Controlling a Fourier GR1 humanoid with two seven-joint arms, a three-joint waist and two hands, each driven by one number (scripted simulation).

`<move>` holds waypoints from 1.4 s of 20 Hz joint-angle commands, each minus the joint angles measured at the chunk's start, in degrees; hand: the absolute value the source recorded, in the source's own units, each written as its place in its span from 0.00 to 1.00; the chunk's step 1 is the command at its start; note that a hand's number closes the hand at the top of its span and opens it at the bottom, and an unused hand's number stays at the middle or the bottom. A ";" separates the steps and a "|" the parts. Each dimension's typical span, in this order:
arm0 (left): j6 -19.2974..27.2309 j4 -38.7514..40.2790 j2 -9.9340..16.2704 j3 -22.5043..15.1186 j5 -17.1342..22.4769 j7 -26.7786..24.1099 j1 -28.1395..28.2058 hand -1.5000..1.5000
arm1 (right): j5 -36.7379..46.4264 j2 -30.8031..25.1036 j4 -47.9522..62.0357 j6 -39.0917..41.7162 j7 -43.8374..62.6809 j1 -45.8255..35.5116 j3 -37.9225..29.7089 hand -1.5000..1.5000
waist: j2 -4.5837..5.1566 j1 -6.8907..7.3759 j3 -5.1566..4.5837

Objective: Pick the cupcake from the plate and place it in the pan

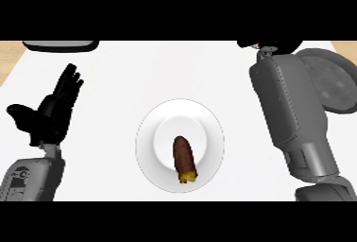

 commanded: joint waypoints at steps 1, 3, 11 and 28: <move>1.72 1.46 -2.25 -1.26 -1.43 -1.32 -0.99 0.50 | -2.56 -3.51 4.45 -10.64 -2.06 -1.99 -4.94 1.00 | 0.34 0.24 0.04; -0.47 -2.11 -0.18 0.28 0.98 1.33 1.14 0.50 | -6.29 -6.20 0.49 -11.58 -6.89 4.40 -6.64 1.00 | -0.36 -0.75 0.07; -0.24 1.64 -0.26 0.81 -0.41 -2.10 0.77 0.50 | -9.53 -20.39 14.59 -14.23 -17.09 5.28 -12.00 1.00 | 0.08 -0.28 0.05; 0.71 1.88 -3.70 -1.81 -1.22 -1.91 -0.60 0.50 | -21.49 -31.68 33.52 -24.27 -38.88 11.39 -25.25 1.00 | 1.21 1.57 0.54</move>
